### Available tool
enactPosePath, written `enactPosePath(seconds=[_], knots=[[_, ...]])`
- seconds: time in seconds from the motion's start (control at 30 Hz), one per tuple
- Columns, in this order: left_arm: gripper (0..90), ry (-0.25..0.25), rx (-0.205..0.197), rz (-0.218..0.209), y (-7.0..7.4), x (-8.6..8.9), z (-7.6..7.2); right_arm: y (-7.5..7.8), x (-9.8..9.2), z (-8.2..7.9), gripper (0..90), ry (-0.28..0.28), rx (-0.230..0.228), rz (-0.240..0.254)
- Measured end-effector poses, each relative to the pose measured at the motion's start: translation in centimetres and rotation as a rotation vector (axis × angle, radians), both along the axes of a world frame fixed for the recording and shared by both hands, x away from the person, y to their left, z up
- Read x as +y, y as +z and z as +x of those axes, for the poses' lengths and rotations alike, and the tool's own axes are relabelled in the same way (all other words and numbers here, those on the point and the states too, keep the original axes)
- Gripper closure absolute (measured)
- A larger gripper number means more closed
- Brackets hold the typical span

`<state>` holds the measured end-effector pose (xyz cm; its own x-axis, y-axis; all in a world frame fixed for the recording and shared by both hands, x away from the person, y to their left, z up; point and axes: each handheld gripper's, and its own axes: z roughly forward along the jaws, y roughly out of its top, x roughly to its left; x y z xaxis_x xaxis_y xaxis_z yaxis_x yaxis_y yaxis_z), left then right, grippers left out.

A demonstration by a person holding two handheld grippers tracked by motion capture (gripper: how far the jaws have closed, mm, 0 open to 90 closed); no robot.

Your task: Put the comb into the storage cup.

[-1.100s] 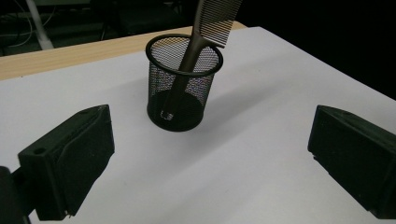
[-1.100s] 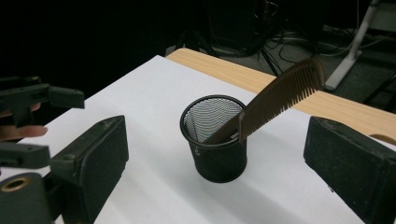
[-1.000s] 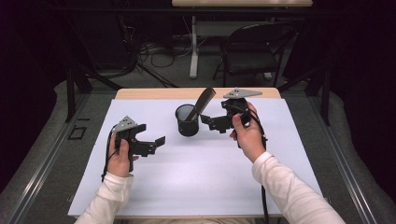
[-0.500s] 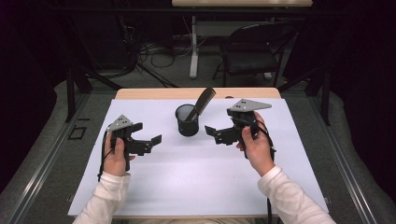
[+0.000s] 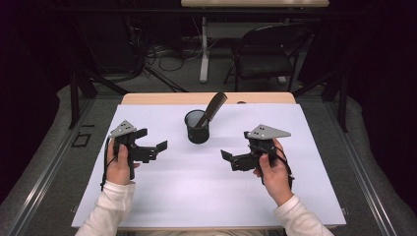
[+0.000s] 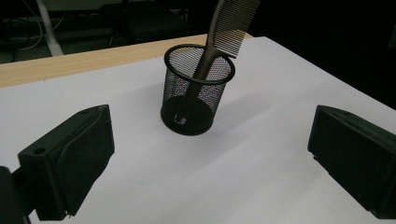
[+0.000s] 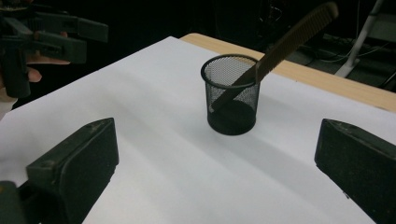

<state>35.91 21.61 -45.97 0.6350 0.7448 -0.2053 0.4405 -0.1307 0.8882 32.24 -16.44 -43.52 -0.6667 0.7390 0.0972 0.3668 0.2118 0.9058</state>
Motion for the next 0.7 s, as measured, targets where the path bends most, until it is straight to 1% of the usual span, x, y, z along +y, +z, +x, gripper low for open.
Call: enactPosePath(seconds=[0.3,0.4,0.57,0.7], knots=[[0.7,0.010,0.001,-0.002,0.0,0.3,0.0,-1.9,-1.3,-0.8,0.0,-0.041,0.000,-0.026],[0.7,0.011,0.002,-0.005,0.0,0.3,0.0,-2.6,-1.8,-1.0,0.0,-0.056,0.003,-0.017],[0.7,0.010,0.001,-0.005,0.0,0.3,0.1,-3.8,-2.3,-1.2,0.0,-0.071,0.003,-0.026],[0.7,0.012,0.003,-0.003,0.0,0.3,0.1,-4.7,-2.6,-1.4,0.0,-0.081,0.004,-0.023]])
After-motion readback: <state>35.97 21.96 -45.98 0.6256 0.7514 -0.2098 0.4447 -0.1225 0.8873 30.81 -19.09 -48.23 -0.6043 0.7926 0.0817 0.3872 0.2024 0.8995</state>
